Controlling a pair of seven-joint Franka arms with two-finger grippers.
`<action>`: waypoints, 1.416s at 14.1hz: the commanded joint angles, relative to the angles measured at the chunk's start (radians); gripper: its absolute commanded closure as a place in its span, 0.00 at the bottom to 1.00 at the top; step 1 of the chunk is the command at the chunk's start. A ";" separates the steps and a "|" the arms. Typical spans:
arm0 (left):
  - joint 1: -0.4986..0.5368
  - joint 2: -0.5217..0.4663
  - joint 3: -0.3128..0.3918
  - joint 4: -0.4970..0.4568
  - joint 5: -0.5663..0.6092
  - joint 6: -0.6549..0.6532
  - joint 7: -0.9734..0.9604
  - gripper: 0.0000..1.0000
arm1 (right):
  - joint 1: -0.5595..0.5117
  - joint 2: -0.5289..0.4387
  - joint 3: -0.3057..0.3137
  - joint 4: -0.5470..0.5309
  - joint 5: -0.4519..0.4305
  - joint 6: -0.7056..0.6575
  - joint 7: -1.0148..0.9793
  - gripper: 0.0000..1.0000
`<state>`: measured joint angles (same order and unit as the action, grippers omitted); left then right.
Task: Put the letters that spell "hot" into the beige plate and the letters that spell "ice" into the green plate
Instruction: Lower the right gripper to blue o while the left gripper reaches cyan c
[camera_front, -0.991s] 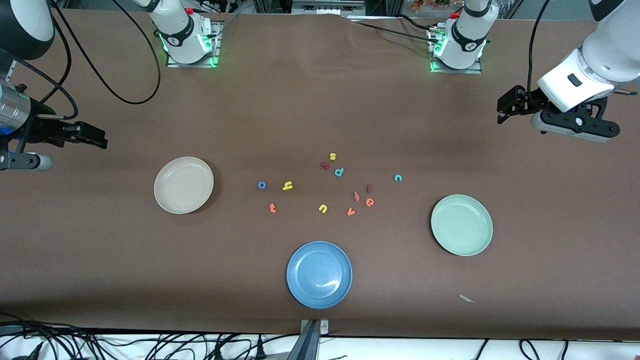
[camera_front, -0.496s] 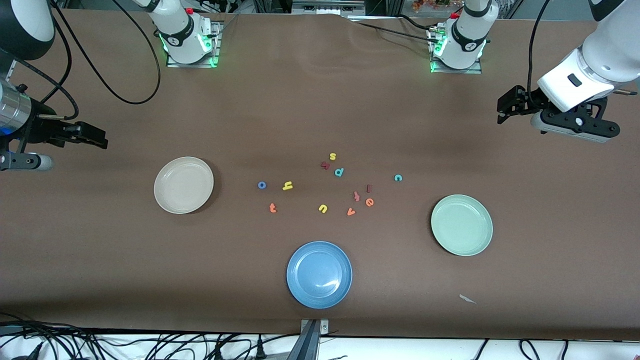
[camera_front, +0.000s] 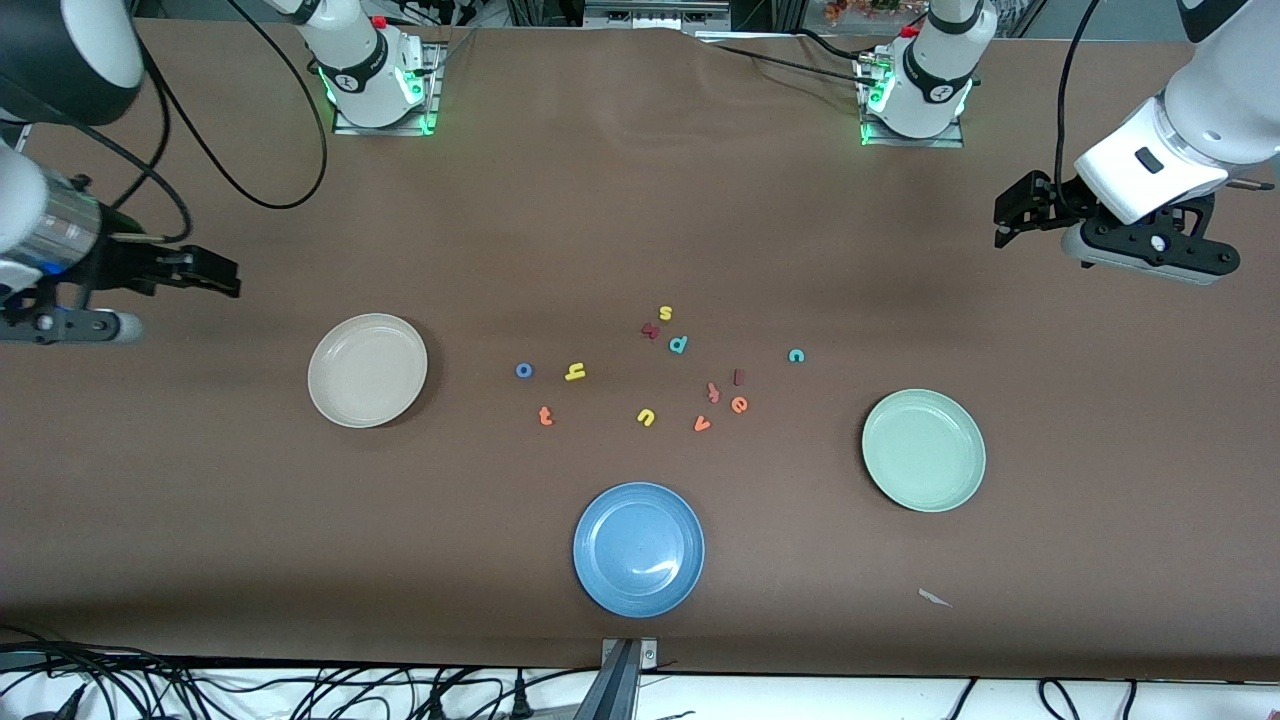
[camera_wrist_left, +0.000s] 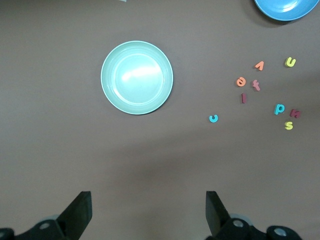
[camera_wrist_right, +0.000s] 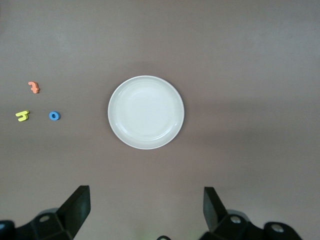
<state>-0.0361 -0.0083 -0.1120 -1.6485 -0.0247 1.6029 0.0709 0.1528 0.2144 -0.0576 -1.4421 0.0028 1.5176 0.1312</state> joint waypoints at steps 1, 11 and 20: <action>-0.005 0.004 -0.006 0.018 0.019 -0.021 0.007 0.00 | 0.065 0.017 0.004 -0.029 0.006 0.041 0.144 0.00; -0.097 0.220 -0.113 0.007 -0.026 0.034 0.026 0.00 | 0.218 0.068 0.071 -0.372 0.006 0.553 0.435 0.00; -0.157 0.283 -0.118 -0.249 -0.027 0.434 -0.166 0.00 | 0.353 0.345 0.073 -0.365 0.003 0.800 0.498 0.00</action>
<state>-0.1659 0.2899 -0.2344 -1.8185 -0.0339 1.9533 -0.0226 0.4992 0.5235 0.0179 -1.8251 0.0031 2.2890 0.6289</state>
